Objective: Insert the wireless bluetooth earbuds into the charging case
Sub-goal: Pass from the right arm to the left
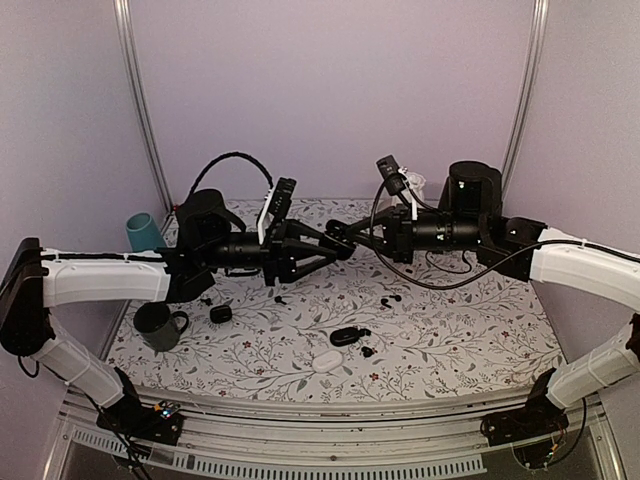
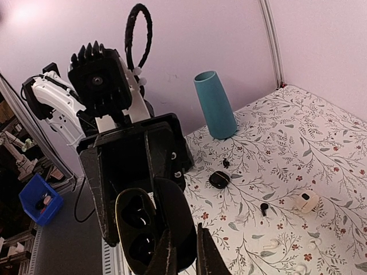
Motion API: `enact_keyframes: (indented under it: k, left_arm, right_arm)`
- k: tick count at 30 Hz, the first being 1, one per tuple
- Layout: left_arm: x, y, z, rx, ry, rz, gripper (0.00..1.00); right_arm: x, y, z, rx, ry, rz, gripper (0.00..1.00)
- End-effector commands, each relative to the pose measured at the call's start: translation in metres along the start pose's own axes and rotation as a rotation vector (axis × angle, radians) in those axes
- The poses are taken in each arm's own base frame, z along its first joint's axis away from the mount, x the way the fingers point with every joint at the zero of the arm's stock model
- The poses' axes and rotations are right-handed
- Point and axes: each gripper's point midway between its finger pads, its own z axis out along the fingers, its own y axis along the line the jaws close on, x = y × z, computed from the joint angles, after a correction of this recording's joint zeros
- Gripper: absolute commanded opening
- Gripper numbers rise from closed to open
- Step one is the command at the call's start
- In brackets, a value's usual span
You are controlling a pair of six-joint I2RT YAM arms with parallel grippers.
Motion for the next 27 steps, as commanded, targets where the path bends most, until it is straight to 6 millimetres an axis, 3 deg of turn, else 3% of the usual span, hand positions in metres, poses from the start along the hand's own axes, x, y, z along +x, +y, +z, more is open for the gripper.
enact_keyframes:
  k: [1, 9, 13, 15, 27]
  left_arm:
    - [-0.014, -0.009, 0.004, 0.028, -0.025, 0.021, 0.35]
    - [-0.012, -0.005, 0.005, 0.011, -0.020, 0.018, 0.22]
    - [-0.010, -0.005, 0.006, 0.014, -0.014, 0.012, 0.35]
    - [-0.012, -0.004, 0.005, 0.009, -0.018, 0.008, 0.37]
    - [-0.014, 0.001, 0.004, -0.022, -0.042, -0.016, 0.30]
  right_arm:
    - [-0.015, 0.005, 0.000, -0.006, -0.028, -0.027, 0.04]
    - [-0.014, 0.004, 0.000, -0.004, -0.025, -0.024, 0.04]
    - [-0.014, 0.004, 0.000, 0.002, -0.026, -0.026, 0.04]
    - [-0.014, 0.003, -0.001, 0.010, -0.027, -0.026, 0.04]
    - [-0.017, 0.001, -0.006, 0.036, -0.056, -0.036, 0.04]
